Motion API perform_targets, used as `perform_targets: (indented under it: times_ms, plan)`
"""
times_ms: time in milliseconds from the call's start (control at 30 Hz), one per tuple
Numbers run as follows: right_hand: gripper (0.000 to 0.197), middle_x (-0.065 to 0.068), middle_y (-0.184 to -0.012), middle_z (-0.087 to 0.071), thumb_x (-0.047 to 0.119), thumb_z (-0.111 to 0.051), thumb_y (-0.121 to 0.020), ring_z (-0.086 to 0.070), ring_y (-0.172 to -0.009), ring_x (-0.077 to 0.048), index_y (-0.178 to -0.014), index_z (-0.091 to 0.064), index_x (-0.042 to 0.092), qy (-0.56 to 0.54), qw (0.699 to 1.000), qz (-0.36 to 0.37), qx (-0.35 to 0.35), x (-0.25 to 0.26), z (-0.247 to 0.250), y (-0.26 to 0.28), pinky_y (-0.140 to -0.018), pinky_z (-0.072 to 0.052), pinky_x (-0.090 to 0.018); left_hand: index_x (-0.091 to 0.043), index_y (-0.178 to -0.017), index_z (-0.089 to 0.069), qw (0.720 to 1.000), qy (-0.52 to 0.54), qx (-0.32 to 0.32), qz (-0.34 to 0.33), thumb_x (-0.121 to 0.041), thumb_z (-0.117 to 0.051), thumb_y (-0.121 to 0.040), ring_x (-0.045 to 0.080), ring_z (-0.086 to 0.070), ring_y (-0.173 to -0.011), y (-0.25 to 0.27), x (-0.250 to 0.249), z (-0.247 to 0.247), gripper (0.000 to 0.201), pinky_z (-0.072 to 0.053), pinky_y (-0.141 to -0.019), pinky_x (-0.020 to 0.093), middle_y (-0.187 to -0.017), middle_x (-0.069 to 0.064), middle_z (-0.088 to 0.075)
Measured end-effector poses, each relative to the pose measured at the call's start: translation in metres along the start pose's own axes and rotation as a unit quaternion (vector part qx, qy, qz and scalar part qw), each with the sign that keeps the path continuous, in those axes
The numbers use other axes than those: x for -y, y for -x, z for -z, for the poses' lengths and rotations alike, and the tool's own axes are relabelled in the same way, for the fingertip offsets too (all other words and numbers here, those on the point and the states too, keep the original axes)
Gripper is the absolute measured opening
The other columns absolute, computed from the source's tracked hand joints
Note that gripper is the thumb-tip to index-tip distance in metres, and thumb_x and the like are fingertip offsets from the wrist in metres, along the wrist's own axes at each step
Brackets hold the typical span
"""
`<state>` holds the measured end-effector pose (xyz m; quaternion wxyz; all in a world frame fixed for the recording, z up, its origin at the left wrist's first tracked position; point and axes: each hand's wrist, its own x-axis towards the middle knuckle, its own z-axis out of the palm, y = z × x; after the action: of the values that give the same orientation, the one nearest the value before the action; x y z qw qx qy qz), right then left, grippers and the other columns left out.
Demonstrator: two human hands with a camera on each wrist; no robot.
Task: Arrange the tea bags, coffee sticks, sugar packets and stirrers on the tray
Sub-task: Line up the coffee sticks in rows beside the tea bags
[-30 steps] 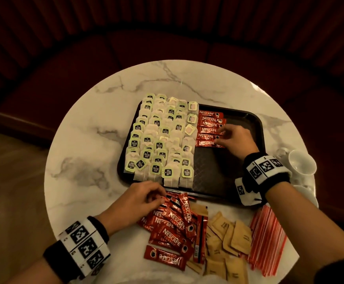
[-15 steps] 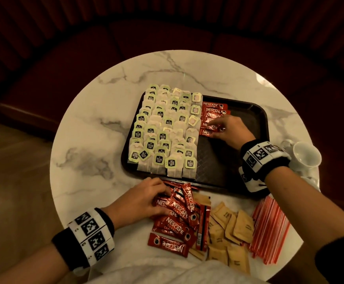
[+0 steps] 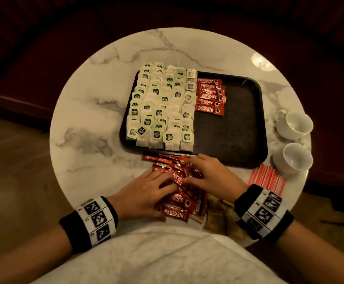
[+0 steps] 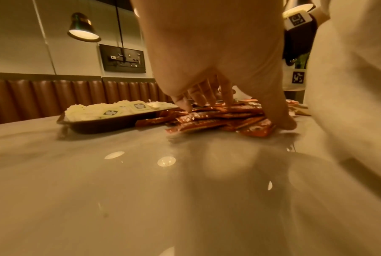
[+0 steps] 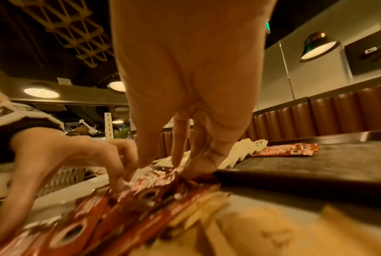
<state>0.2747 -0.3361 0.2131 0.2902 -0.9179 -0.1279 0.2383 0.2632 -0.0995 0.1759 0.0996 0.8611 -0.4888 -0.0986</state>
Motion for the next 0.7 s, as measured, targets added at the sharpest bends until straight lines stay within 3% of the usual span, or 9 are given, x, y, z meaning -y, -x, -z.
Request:
perform_targets:
  times_ms: [133, 267, 333, 433, 500, 567, 700]
  plan:
    - [0.052, 0.000, -0.126, -0.055, 0.032, -0.067, -0.091, -0.053, -0.115, -0.017, -0.138, -0.045, 0.026, -0.010, 0.999, -0.016, -0.050, -0.002, -0.018, -0.001, -0.096, -0.044, -0.029, -0.020, -0.117, -0.060, 0.999, 0.001, -0.047, -0.012, -0.053, -0.072, -0.074, 0.015, -0.052, -0.104, -0.001, -0.002, -0.004, 0.056, -0.050, -0.088, 0.033, -0.115, 0.000, -0.061]
    - [0.043, 0.000, -0.126, -0.060, 0.023, -0.064, -0.092, -0.057, -0.114, -0.016, -0.131, -0.047, 0.028, -0.026, 0.997, -0.009, -0.075, 0.000, -0.023, -0.003, -0.096, -0.050, -0.035, -0.010, -0.105, -0.068, 0.996, -0.027, -0.079, -0.013, -0.030, -0.073, -0.075, 0.019, -0.060, -0.093, -0.005, -0.012, -0.002, 0.036, -0.056, -0.078, 0.033, -0.103, 0.006, -0.066]
    - [0.042, 0.003, -0.125, -0.061, 0.018, -0.064, -0.093, -0.057, -0.111, -0.012, -0.130, -0.049, 0.028, -0.062, 0.994, -0.015, -0.088, 0.002, -0.020, -0.002, -0.094, -0.050, -0.027, -0.008, -0.105, -0.068, 0.997, -0.034, -0.075, 0.001, -0.022, -0.083, -0.069, 0.020, -0.064, -0.090, -0.005, -0.018, -0.003, 0.041, -0.057, -0.078, 0.031, -0.103, 0.007, -0.068]
    - [0.041, 0.012, -0.111, -0.059, 0.013, -0.062, -0.095, -0.057, -0.096, 0.002, -0.131, -0.049, 0.027, -0.149, 0.982, -0.035, -0.106, 0.003, -0.009, 0.003, -0.076, -0.047, -0.007, -0.009, -0.107, -0.066, 0.998, -0.028, -0.057, 0.025, -0.021, -0.087, -0.066, 0.018, -0.064, -0.091, -0.006, -0.025, -0.003, 0.048, -0.057, -0.079, 0.029, -0.105, 0.006, -0.067]
    - [0.037, 0.014, -0.108, -0.059, 0.015, -0.063, -0.095, -0.057, -0.093, 0.005, -0.129, -0.052, 0.026, -0.179, 0.975, -0.037, -0.127, -0.001, -0.002, 0.007, -0.074, -0.046, -0.004, -0.009, -0.107, -0.065, 0.998, -0.035, -0.053, 0.028, -0.017, -0.086, -0.066, 0.018, -0.064, -0.088, -0.008, -0.028, -0.002, 0.047, -0.058, -0.076, 0.030, -0.103, 0.007, -0.067]
    - [0.027, 0.012, -0.110, -0.062, 0.017, -0.061, -0.096, -0.058, -0.099, 0.002, -0.121, -0.057, 0.027, -0.172, 0.976, -0.035, -0.128, -0.007, 0.004, 0.013, -0.083, -0.048, -0.012, -0.007, -0.109, -0.065, 0.997, -0.053, -0.046, 0.029, -0.015, -0.084, -0.066, 0.019, -0.063, -0.086, -0.011, -0.029, -0.001, 0.048, -0.058, -0.075, 0.030, -0.103, 0.008, -0.067]
    - [0.014, 0.008, -0.105, -0.063, 0.016, -0.056, -0.097, -0.060, -0.095, -0.003, -0.108, -0.057, 0.024, -0.160, 0.984, -0.038, -0.073, -0.014, 0.011, 0.030, -0.081, -0.052, -0.024, -0.009, -0.103, -0.064, 0.995, -0.087, -0.024, 0.040, -0.018, -0.086, -0.065, 0.018, -0.059, -0.079, -0.019, -0.030, -0.003, 0.045, -0.056, -0.070, 0.031, -0.096, 0.007, -0.065]
